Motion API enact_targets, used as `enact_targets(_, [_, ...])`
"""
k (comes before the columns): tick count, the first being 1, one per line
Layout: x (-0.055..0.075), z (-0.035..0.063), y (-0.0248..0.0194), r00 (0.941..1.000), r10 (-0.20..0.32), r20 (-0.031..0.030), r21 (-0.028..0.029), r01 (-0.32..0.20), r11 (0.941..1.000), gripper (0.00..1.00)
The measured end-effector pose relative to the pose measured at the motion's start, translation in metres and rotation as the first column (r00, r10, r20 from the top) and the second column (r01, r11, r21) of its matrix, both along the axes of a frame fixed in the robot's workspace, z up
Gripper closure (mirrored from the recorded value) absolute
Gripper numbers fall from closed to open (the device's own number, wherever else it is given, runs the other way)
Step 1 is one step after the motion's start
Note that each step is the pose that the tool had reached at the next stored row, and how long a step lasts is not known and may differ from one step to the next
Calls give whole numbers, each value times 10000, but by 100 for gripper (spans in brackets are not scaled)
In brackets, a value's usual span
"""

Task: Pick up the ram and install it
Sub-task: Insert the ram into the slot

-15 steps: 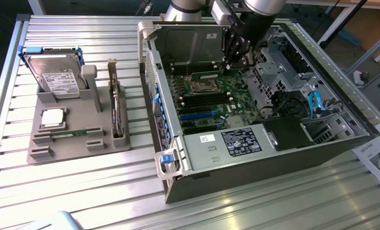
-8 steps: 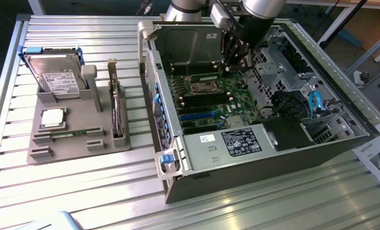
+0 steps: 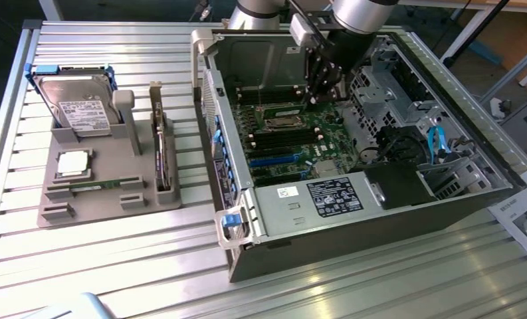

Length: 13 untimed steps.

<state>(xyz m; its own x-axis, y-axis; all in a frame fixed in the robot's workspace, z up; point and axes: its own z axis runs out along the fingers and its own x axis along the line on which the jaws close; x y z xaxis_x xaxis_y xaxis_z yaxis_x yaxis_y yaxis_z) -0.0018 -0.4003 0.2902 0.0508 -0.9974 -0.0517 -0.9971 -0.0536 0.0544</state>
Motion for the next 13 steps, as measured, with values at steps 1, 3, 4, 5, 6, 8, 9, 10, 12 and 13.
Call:
enact_targets(1, [0,-8,0,10000,0,0,1,0,10000,88])
enact_targets(3, [0,-27,0,10000,0,0,0,0,10000,88])
enact_targets(4, [0,-42,0,10000,1,0,0,-1,10000,88])
enact_targets(5, [0,-54,0,10000,1,0,1,-1,10000,88])
enact_targets(6, [-1,-66,0,10000,0,0,0,0,10000,88])
enact_targets(8, [-1,-86,0,10000,0,1,1,0,10000,88])
enact_targets(9, [-1,-95,0,10000,0,0,0,0,10000,88])
enact_targets(10, [-1,-106,0,10000,0,0,0,0,10000,88])
enact_targets(12, [-2,-123,0,10000,0,0,0,0,10000,88])
enact_targets(13, [-2,-129,0,10000,-1,0,0,1,10000,88])
